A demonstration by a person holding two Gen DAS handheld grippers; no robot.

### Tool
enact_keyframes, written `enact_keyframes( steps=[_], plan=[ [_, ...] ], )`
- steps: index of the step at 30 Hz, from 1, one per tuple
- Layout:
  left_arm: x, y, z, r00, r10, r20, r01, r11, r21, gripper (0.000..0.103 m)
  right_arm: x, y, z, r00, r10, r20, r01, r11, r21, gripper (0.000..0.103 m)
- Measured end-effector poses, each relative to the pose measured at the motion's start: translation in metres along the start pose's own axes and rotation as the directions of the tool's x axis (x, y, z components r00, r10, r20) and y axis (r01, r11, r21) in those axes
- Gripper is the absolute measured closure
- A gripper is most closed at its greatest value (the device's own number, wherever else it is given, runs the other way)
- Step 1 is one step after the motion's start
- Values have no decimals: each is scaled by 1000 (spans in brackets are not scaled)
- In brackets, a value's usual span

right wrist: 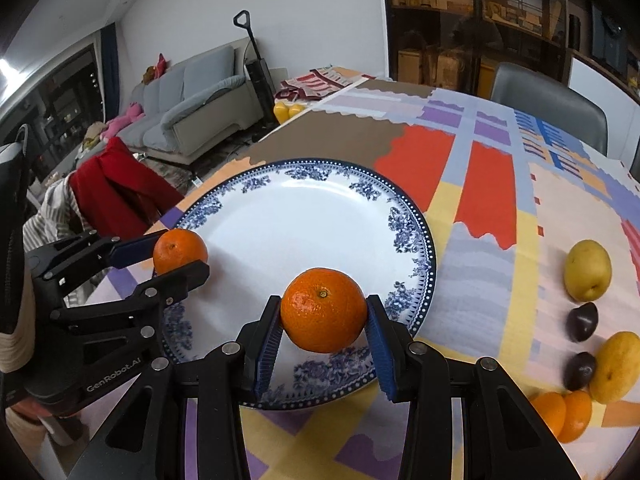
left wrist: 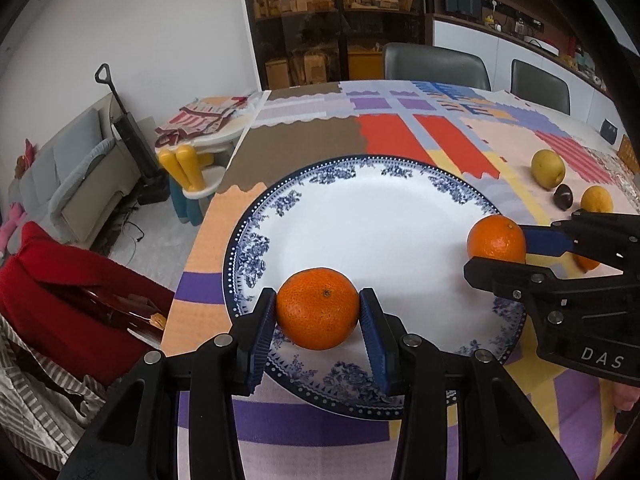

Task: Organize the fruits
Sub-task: 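Carry the left gripper's orange onto the white plate while the right gripper carries its orange there, then open the left gripper on the plate while the right gripper opens releasing its orange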

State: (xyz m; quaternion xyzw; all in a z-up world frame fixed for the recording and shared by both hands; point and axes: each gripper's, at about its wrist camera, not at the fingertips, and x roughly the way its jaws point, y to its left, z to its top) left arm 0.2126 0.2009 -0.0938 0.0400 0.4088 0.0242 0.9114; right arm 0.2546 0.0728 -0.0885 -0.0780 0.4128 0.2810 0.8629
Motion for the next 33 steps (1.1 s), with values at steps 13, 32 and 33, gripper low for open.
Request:
enact_keyframes(
  steps=[13,32,33],
  plan=[
    [-10,2,1,999,20,30,-20,1000,3,47,1,2,-1,1000,-1,4,1,1000,-7,50],
    [-123,-34,-1,972,47,229,-43,999,-22,23,-126,-3,-22,963,-101,252,103,995,6,41],
    [-129,-38,-2,970,47,239,-43,999,-21,22,-131,-4,-24,959,-108,261,109,994,8,39]
  ],
)
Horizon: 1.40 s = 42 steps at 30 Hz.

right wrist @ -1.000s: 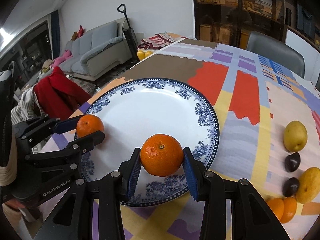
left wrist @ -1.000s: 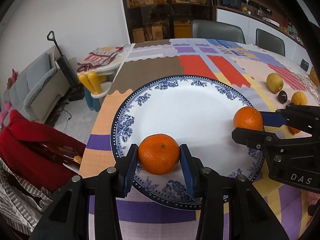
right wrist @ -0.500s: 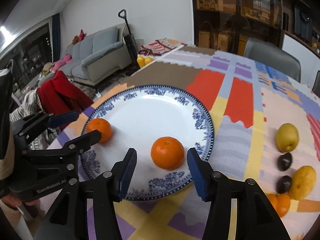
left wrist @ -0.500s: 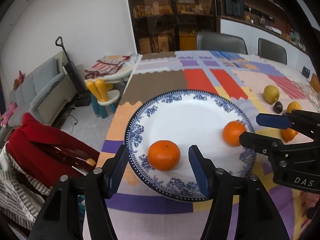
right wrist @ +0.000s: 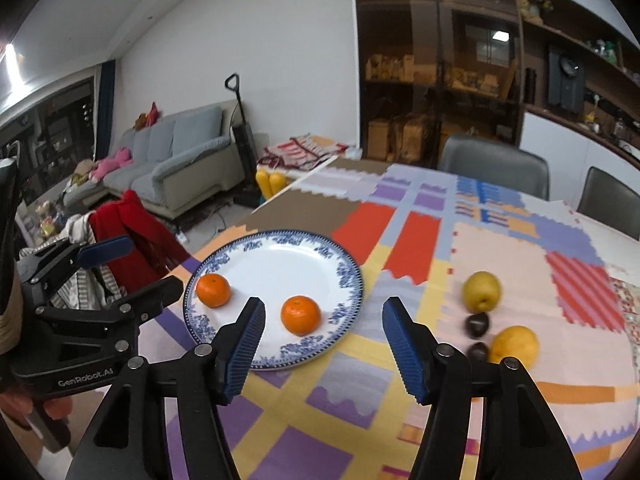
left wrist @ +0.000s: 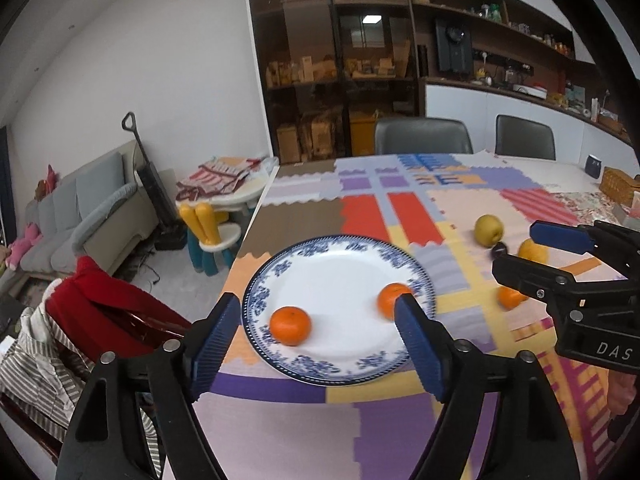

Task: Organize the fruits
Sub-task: 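Open the left gripper on the plate while the right gripper opens releasing its orange, then move the left gripper toward a brown kiwi while the right gripper approaches the other kiwi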

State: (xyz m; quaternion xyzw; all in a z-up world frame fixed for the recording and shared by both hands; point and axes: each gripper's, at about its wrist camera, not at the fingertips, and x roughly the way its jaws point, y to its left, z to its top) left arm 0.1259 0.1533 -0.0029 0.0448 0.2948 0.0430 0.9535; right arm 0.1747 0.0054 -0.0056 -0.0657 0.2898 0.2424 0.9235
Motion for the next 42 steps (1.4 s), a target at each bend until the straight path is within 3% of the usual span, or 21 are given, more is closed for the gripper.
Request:
enact_keyframes(
  steps=[9,17,29,36,42],
  plan=[
    [-39,-33,1,998,-21,63,20,1000,10,16,-58,-18,-12,994,-79,72,79,997,0,33],
    [-60,-73,1,992,-95,80,93,995,36,15,-106,-39,-27,974,-185,127,189,982,-16,30],
    [-66,-137,-2,981,-171,90,160,980,119,15,-146,-87,-57,955,-277,111,278,960,0,30],
    [-56,-177,-9,968,-240,67,223,954,202,15,-156,-115,-77,950,-303,77,304,953,-2,30],
    [-40,-205,-10,946,-324,20,308,914,263,15,-156,-136,-93,944,-329,31,330,944,-12,30]
  ],
)
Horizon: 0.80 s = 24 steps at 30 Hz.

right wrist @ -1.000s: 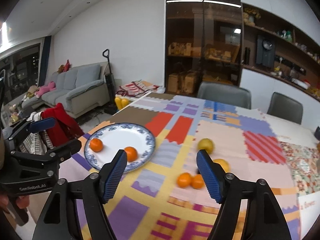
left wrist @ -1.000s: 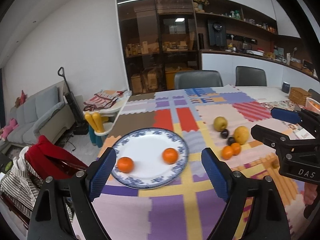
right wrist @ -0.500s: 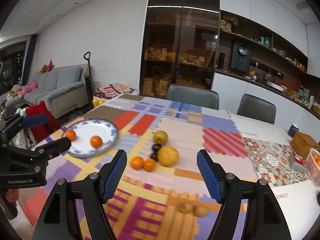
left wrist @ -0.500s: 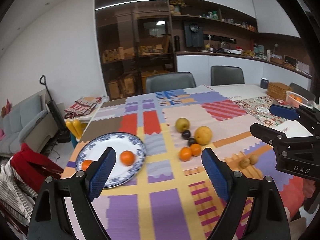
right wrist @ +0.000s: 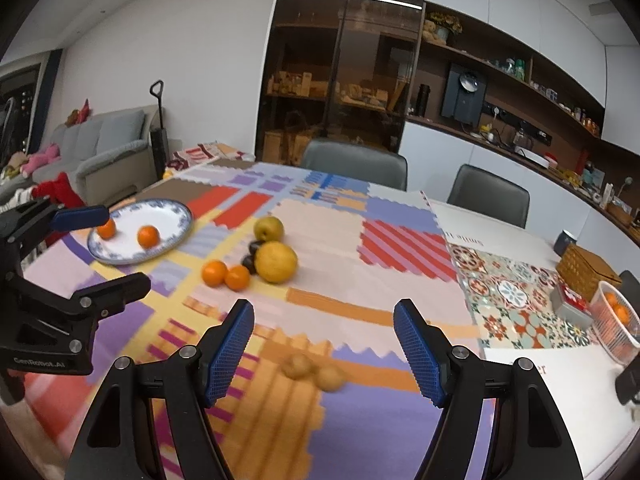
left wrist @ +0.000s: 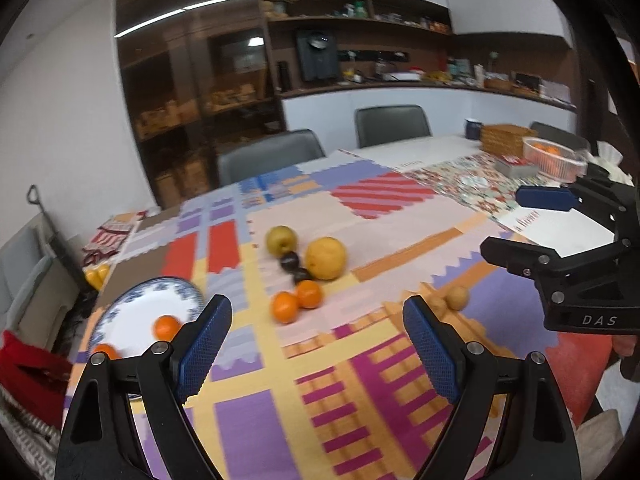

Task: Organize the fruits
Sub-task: 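Move the left gripper toward a brown kiwi while the right gripper approaches the other kiwi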

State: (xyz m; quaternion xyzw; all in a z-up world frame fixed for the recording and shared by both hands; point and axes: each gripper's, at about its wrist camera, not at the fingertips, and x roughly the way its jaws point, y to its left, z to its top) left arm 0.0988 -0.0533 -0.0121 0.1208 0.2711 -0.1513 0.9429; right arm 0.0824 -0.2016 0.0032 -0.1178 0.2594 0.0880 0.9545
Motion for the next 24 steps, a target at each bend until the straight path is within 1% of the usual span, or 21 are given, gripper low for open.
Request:
enact_keyframes(
  steps=[5,7,9,10,14,16,19,22,24],
  plan=[
    [25,-14,3,995,-91,-29,92,995,35,16,10,-10,-13,999,-1,-44,0,1000,-16,30],
    [35,-20,2,989,-139,-50,142,989,48,17,15,-12,-18,998,7,-64,-9,1000,-21,30],
    [45,-26,1,979,-191,-66,195,978,71,21,21,-15,-22,996,18,-83,-20,999,-28,31],
    [49,-29,0,976,-205,-72,211,974,86,22,24,-15,-25,995,25,-92,-29,999,-36,31],
    [63,-39,0,957,-275,-94,287,947,142,27,35,-15,-35,991,46,-129,-54,997,-58,37],
    [68,-43,0,949,-299,-99,313,933,176,30,40,-16,-39,987,56,-150,-66,996,-63,42],
    [76,-49,-1,930,-348,-117,366,903,223,35,50,-17,-44,979,79,-185,-93,993,-66,47],
    [85,-54,-2,915,-379,-138,402,882,246,40,57,-16,-47,975,90,-202,-109,991,-81,51],
    [91,-57,-3,906,-395,-154,422,872,248,44,63,-17,-50,970,105,-218,-127,988,-86,56]
  ],
)
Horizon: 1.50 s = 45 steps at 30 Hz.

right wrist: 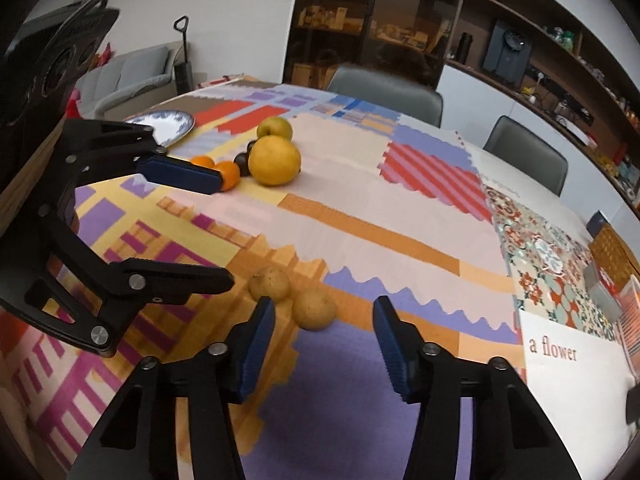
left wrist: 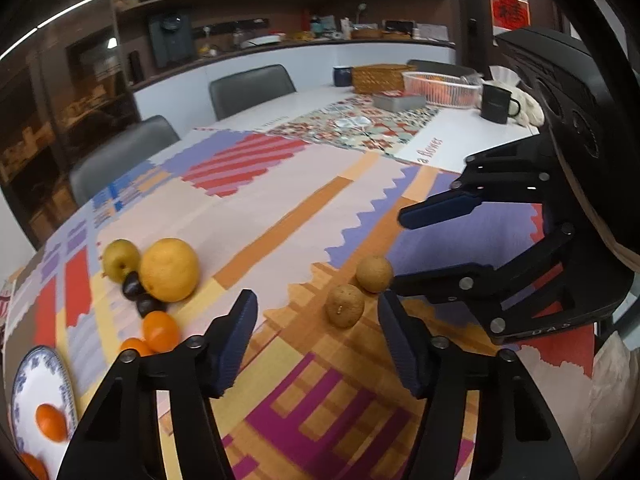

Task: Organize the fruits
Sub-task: 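Move the left gripper toward a brown kiwi while the right gripper approaches the other kiwi, then close the left gripper on a kiwi while the right gripper grasps the other kiwi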

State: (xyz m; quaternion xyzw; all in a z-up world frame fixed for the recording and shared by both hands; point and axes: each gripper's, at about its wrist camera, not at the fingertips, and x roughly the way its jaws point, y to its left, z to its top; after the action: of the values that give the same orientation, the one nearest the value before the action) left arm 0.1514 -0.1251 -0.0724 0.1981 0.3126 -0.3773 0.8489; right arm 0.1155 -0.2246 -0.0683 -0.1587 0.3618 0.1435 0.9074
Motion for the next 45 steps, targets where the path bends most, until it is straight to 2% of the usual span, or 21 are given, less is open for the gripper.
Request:
enact_keyframes(
  steps=[10,14,19,22,24,34,45],
  plan=[
    [27,6,0,995,-88,-53,87,996,-32,61,25,-7,-4,995,85,-59,-83,996,30,66],
    [32,5,1,990,-122,-66,119,992,-44,66,30,-10,-4,991,113,-71,-109,993,53,66],
    [38,8,0,986,-144,-88,139,988,-66,70,38,-14,-3,986,143,-89,-136,988,74,69],
    [41,8,0,983,-153,-100,145,986,-79,77,41,-16,-2,983,158,-95,-150,985,86,72],
    [41,9,-1,983,-154,-100,145,985,-91,77,41,-16,-2,983,157,-95,-149,985,86,72],
    [20,14,-4,996,-31,-84,19,988,-151,77,33,-14,0,987,145,-62,-139,985,105,72],
    [-24,29,-6,996,84,-11,-84,957,-279,77,10,-6,13,992,126,18,-127,981,147,72]
  ],
)
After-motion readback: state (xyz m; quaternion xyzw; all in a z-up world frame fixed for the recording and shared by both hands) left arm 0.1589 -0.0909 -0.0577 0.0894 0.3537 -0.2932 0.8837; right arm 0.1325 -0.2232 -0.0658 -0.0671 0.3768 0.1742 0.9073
